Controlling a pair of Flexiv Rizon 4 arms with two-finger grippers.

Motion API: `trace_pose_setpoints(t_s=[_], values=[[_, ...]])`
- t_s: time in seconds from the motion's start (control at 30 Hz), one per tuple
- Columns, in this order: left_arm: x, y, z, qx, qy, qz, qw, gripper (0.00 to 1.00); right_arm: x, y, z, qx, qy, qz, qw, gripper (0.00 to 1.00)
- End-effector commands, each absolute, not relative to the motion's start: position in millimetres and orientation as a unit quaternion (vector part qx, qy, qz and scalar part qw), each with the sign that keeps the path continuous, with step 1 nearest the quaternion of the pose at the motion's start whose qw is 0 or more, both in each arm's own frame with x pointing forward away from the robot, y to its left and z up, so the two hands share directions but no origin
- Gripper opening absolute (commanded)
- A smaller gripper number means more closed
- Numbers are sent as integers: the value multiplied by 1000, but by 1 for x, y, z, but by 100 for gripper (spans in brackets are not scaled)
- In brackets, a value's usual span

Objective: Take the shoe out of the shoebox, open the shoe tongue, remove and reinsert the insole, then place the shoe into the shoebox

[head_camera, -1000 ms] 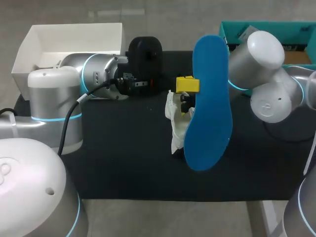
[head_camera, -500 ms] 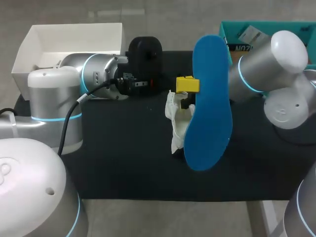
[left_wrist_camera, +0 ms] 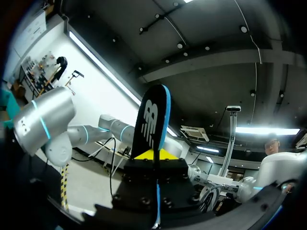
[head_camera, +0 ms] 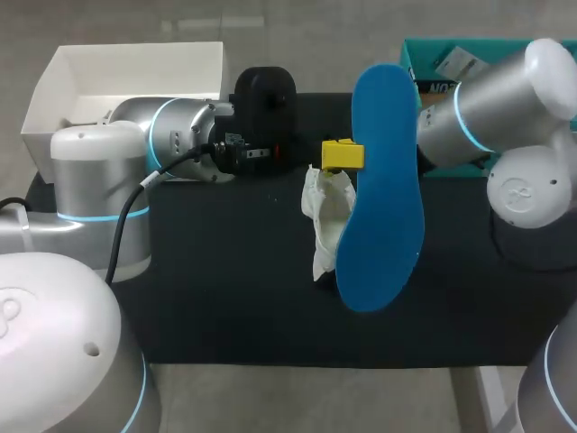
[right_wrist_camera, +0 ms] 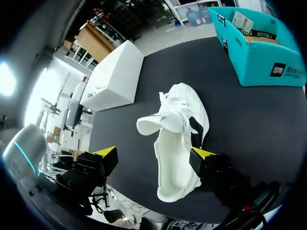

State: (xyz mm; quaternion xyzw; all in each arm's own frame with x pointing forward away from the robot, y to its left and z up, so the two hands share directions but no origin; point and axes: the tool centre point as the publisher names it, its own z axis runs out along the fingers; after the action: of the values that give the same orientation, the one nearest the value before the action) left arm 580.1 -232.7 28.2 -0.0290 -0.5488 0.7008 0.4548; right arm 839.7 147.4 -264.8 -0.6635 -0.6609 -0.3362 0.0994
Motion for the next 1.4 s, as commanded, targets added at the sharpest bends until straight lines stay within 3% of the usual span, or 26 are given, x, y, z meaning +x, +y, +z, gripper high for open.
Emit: trace_pose_setpoints(t_s=[0.03,0.2,0.43,0.77,1.17,1.4], values=[[580,-234,27,-30,-548,701,455,0,821,124,-227,-632,-629,-378,247,100],[580,-234,27,-30,-548,701,455,0,811,117,-190,-590,-590,-404,375,100],[580,-234,27,-30,-548,701,455,0,804,106,-160,-539,-561,-439,450,100],[580,-234,27,-30,-548,701,455,0,807,97,-133,-515,-523,-488,472,100],[580,-234,27,-30,-548,701,455,0,805,94,-120,-507,-536,-498,456,100],[608,-236,-21,-250,-668,677,182,0,805,94,-120,-507,-536,-498,456,100]])
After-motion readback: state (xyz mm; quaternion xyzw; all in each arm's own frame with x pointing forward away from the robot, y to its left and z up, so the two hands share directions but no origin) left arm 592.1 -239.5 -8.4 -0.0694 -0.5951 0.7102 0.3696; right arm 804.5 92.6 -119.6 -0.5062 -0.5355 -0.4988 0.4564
